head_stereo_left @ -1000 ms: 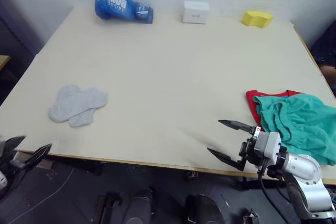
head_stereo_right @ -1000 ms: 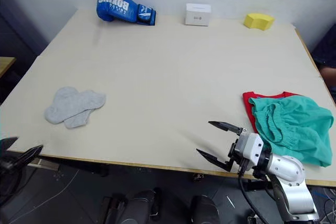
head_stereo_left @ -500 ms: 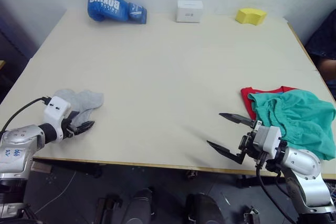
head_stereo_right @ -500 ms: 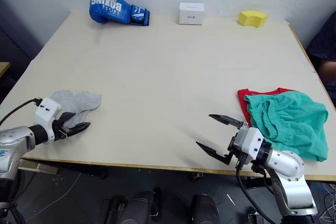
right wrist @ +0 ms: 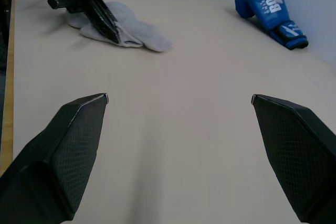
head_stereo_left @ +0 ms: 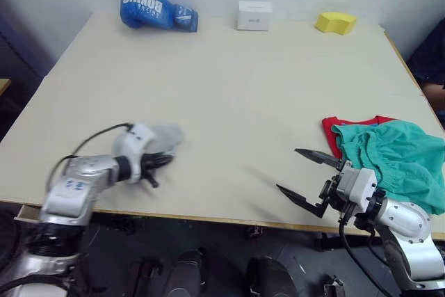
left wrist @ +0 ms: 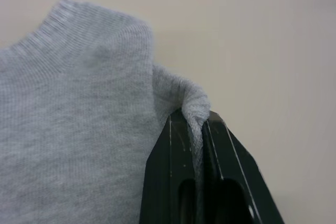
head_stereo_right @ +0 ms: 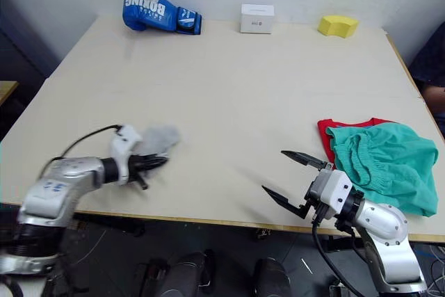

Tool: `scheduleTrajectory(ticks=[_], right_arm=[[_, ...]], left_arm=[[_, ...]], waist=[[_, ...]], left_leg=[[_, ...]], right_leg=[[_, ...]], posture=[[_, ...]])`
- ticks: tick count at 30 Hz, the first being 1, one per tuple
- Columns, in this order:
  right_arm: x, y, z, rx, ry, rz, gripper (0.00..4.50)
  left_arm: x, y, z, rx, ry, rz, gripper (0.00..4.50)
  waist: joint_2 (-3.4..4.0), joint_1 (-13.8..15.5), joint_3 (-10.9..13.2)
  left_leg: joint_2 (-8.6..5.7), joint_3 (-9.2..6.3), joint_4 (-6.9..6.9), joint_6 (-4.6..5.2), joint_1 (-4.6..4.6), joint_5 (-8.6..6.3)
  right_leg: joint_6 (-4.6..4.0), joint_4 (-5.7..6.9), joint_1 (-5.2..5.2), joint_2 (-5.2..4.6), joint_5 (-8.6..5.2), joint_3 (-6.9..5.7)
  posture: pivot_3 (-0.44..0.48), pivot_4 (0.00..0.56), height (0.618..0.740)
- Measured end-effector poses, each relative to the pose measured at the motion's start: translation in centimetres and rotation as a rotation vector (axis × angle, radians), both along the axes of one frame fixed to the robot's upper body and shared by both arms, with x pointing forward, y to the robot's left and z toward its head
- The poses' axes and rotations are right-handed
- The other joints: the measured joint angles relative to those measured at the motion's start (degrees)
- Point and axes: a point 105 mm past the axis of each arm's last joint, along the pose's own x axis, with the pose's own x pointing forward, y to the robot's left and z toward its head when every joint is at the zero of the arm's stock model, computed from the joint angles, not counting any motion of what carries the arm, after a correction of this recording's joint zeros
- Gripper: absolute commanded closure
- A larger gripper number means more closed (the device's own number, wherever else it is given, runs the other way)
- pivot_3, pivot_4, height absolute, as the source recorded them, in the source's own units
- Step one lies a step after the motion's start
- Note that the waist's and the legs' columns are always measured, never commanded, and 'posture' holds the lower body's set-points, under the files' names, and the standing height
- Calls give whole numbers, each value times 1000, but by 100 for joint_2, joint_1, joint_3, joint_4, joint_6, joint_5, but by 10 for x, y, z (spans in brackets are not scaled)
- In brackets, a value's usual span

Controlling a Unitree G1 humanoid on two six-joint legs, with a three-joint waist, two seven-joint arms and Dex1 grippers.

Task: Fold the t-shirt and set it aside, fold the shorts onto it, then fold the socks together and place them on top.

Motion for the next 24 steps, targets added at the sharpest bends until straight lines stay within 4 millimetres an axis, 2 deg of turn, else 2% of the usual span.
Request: scheduleTrajectory(ticks=[3, 6, 8, 12, 15, 18, 22, 24], right_arm=[[1, 0, 0, -14, 3, 13, 0], [4, 1, -2, -32, 14, 39, 0], [6, 4, -1, -38, 11, 59, 0], [12, 3, -9, -83, 57, 35, 0], [13, 11, -15, -82, 97, 42, 0], [7, 30, -24, -115, 113, 101, 0], [16, 55, -39, -156, 102, 110, 0], [25, 63, -44, -195, 84, 99, 0]], left_arm=[[-1, -49, 1, -1, -25, -128, 4474], [-3, -87, 3, -15, -38, -221, 4474], [-7, -100, 0, -13, -20, -253, 3954], [-16, -111, -4, -36, 41, -303, 2728], [-18, -111, 7, -38, -26, -359, 1790], [-12, -92, 26, -25, -144, -384, 1790], [1, -66, 82, -182, -271, -348, 1790], [13, -46, 87, -111, -306, -305, 1790]], waist=[[-4, 18, 2], [-7, -6, 3], [-7, -50, 3], [-7, -92, 4], [-7, -111, 4], [-7, -116, 4], [-8, -118, 4], [-8, -118, 4]], left_leg=[[15, 23, 31, -2, 2, -14], [22, 37, 37, -1, 9, -16], [30, 38, 37, -4, 10, -18], [39, 38, 41, -7, 10, -19], [44, 40, 43, -10, 11, -21], [62, 44, 44, -22, 13, -28], [71, 47, 54, -26, 8, -30], [67, 55, 53, -25, 13, -31]], right_leg=[[0, 7, -1, 18, 0, -4], [0, 9, -2, 25, 0, 0], [-1, 9, -2, 31, 0, 1], [-3, 10, -4, 38, -2, 3], [-4, 9, -4, 43, -2, 6], [-9, 2, -4, 61, -2, 11], [-16, 3, -11, 68, 1, 11], [-16, 4, -9, 68, 1, 16]], posture=[[0, 150, 740], [0, 150, 740], [0, 150, 740], [0, 150, 740], [0, 150, 740], [0, 150, 740], [0, 150, 740], [0, 150, 740]])
